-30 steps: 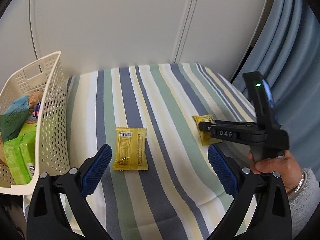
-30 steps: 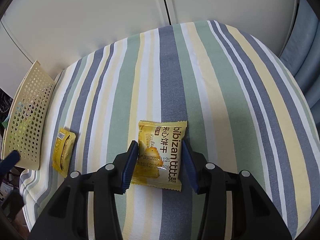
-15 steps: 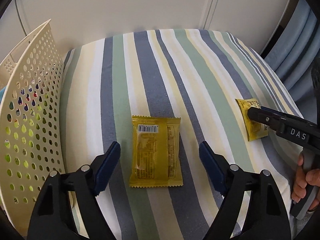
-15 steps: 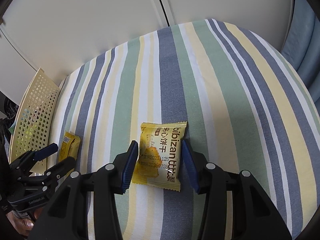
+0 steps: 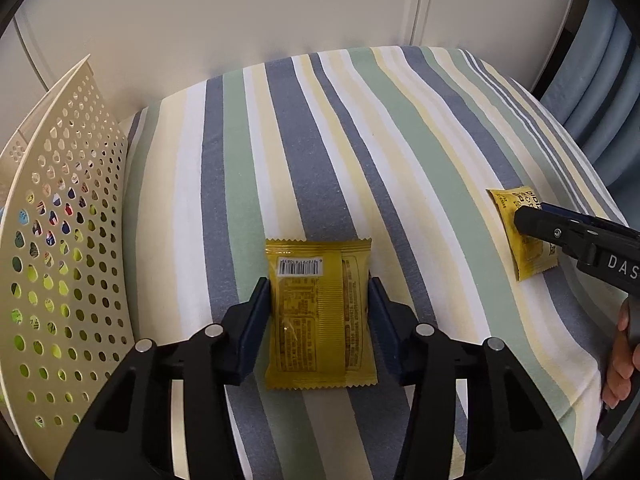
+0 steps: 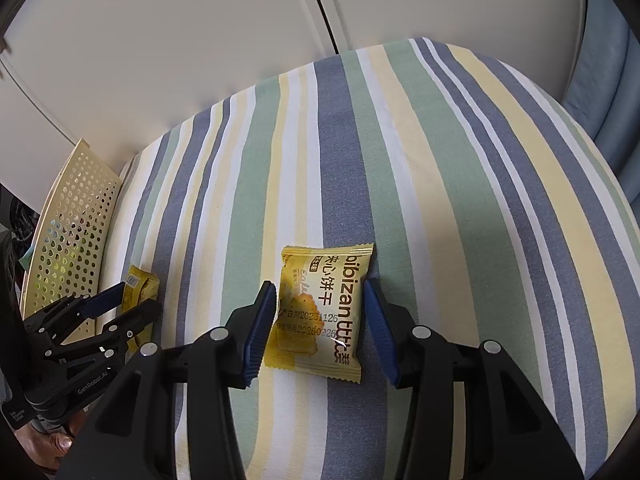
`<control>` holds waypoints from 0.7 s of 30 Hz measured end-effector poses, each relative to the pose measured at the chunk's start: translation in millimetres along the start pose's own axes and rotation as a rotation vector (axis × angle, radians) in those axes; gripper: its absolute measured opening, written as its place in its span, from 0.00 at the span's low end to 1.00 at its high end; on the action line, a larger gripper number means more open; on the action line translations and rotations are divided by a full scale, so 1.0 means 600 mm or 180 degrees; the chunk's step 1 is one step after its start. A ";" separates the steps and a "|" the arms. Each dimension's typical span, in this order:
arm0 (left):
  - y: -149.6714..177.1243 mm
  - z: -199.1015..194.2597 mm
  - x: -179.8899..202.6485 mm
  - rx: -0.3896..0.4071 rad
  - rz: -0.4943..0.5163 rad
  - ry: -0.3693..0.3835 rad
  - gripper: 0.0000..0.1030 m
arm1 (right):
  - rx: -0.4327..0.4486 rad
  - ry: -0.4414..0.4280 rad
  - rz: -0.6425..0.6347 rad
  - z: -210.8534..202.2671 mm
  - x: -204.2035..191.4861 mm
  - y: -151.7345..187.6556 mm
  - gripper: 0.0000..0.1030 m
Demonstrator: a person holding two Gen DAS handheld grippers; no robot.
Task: Organize snacks
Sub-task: 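Grasp a yellow biscuit packet with the right tool while the left tool grasps another, then carry the yellow packet in the left tool into the basket and release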
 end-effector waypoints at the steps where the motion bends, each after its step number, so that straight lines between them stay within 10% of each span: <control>1: 0.000 -0.007 -0.003 0.0040 -0.0011 0.0008 0.49 | 0.0000 -0.0001 0.0000 0.000 0.000 0.000 0.45; 21: -0.022 -0.184 -0.066 0.0852 -0.0465 0.0182 0.48 | -0.0002 0.0013 -0.0017 0.000 0.000 0.000 0.45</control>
Point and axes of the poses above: each gripper's, at about its wrist camera, not at the fingertips, and z roughly the way its jaws point, x to its right, y to its underside, the point moved 6 cm from there along z, roughly the way its jaws point, and after that the axes turned 2 degrees about -y, right-handed, at the moved point
